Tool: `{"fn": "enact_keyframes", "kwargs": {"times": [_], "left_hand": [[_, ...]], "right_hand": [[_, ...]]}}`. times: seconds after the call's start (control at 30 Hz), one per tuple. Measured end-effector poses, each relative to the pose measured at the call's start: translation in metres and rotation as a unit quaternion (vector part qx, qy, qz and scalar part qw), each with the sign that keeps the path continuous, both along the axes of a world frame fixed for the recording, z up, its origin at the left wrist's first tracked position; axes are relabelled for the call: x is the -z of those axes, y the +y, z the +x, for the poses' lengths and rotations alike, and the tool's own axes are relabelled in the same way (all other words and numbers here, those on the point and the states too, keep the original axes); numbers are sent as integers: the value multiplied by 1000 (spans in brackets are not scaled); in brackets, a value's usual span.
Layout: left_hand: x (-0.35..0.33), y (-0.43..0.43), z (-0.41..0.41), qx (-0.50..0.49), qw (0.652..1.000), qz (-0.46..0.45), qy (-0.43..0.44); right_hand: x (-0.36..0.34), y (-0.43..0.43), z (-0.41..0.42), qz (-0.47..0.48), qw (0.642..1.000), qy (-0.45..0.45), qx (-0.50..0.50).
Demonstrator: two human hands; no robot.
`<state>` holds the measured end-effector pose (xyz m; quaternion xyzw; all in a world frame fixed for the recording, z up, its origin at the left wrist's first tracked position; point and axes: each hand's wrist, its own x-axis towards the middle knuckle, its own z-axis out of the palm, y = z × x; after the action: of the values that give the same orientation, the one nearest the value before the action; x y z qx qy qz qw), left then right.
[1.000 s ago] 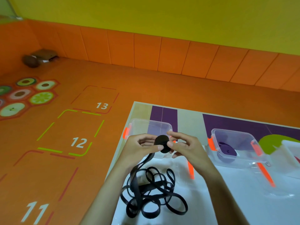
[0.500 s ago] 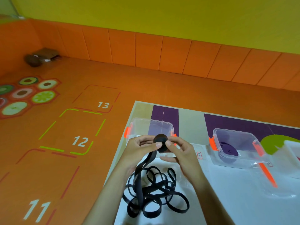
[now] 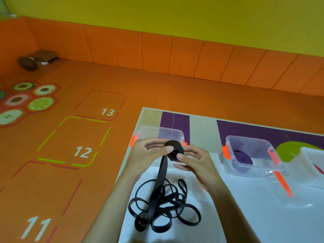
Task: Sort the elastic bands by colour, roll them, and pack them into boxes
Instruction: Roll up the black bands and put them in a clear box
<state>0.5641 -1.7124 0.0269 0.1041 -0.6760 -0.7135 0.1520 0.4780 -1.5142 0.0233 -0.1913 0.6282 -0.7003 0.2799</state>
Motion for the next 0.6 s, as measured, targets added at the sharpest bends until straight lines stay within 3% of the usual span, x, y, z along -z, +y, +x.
{"fn": "enact_keyframes", "kwargs": {"times": [0.1,0.23,0.33,0.43,0.5,0.6], "left_hand": [[1,-1,3,34,997,-67,11],[2,10,-2,1,999,-36,20],[8,11,-4,-20,999,22,31],[17,14,-3,-32,995,91,-2],[22,14,0,-27,995,97,-19],[23,5,7,1,1000,9,-26]], "right_hand": [[-9,8,-7,57,996,36,-51],[-18,4,-11,13,999,36,-11],[-6,-6,-2,-73,996,-40,40],[15,-13,13,-176,971,-159,3],[17,-9,16,-125,978,-168,-19],[4,4,2,65,997,-33,-33]]}}
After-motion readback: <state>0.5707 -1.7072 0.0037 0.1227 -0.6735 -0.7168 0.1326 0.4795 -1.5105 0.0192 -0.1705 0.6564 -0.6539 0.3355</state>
